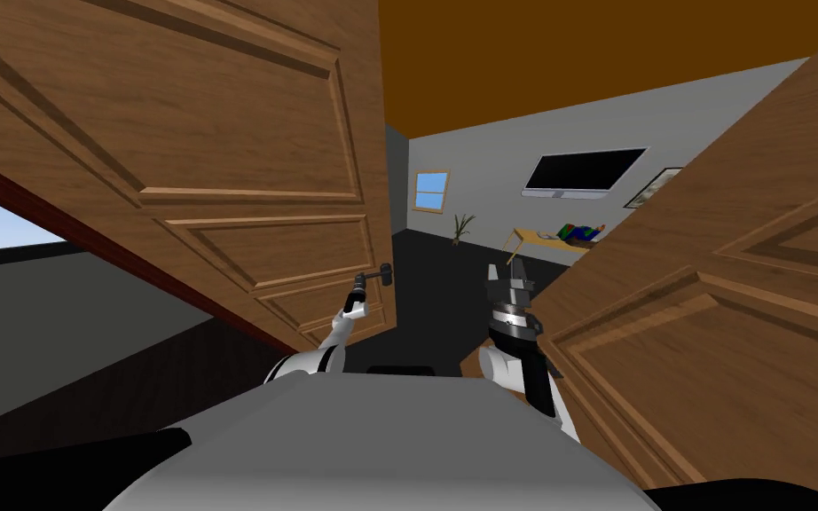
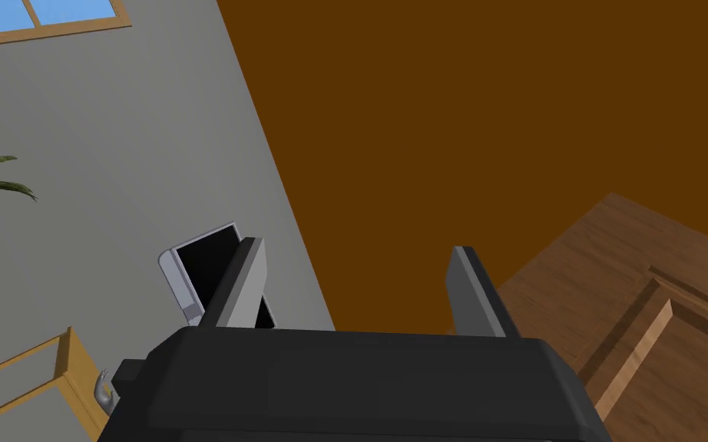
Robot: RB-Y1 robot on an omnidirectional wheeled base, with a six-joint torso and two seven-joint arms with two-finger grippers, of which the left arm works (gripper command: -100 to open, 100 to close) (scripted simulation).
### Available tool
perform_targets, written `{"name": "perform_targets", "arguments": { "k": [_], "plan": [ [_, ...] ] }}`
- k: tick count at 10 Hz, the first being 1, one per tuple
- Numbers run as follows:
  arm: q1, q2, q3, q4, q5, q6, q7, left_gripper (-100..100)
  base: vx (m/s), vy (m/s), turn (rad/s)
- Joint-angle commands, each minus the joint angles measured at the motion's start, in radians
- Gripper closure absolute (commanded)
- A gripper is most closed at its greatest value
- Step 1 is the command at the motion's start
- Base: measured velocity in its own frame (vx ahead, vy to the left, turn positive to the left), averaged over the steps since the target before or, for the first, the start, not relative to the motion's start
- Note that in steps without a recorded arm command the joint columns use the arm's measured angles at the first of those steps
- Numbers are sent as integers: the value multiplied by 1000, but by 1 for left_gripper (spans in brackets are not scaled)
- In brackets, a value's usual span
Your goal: Push the door open
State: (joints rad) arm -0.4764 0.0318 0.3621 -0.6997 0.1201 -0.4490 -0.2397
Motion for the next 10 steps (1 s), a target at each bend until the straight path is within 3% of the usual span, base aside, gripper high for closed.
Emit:
{"name": "perform_targets", "arguments": {
  "k": [1,2,3,6,10],
  "plan": [
    [-11,22,15,30,6,-25,-2,100,38,0,121],
    [-20,17,15,44,10,-32,-11,100,82,8,286],
    [-41,20,25,80,38,-61,-39,-100,5,-13,-99],
    [-67,19,48,120,91,-106,-97,-100,-90,-8,-132],
    [-113,8,88,189,184,-184,-200,-100,-89,-29,-143]
  ]
}}
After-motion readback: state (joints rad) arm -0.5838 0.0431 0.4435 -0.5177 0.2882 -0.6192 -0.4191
